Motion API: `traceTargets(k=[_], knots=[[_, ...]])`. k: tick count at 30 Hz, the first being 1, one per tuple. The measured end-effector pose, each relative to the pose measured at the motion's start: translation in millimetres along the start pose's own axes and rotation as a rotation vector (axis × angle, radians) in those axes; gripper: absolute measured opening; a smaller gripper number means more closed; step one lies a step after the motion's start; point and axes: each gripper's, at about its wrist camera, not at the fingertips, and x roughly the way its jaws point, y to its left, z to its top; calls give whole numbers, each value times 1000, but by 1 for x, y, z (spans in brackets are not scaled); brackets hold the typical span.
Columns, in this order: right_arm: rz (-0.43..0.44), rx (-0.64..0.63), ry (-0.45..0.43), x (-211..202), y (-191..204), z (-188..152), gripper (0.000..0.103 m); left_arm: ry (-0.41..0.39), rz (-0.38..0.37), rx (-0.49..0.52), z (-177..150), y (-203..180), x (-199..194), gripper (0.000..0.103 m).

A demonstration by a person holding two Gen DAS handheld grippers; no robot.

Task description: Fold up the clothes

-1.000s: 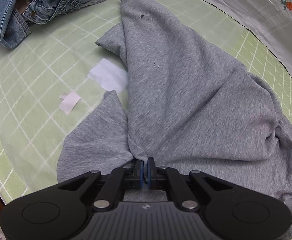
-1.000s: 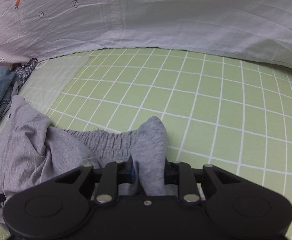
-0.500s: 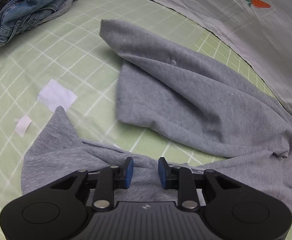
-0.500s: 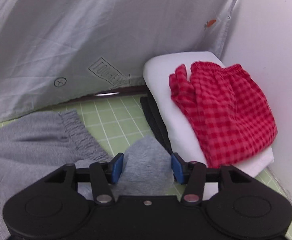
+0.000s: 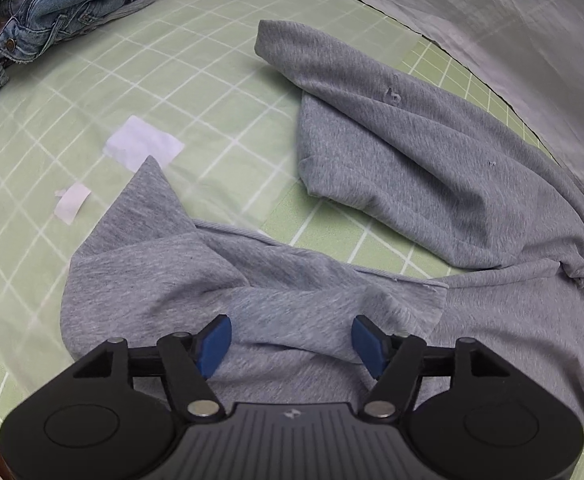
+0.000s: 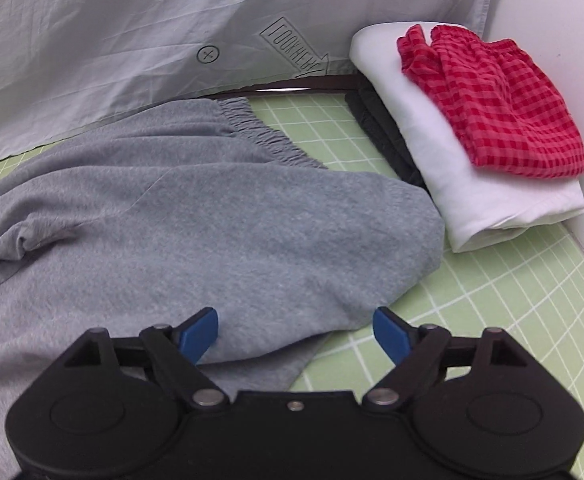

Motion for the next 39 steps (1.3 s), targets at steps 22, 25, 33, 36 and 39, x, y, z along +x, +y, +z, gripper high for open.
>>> traceTargets(k=[22,25,33,36,39], knots=[[146,-44,31,-68,47,-64,103,-267,84,-27,21,75,-69,6],[149,-44,37,-78,59,-72,103,-344,56,-48,42,92,-90,6],[136,-26,26,-102,95,-86,103,-604,-154,80,77,89,-161,6],[131,-32,25,-108,107,-91,103,-587,-144,93,73,94,-157,7],[122,-38,31,-110,117,-94,103,-408,-39,7,68,122,-109,12]])
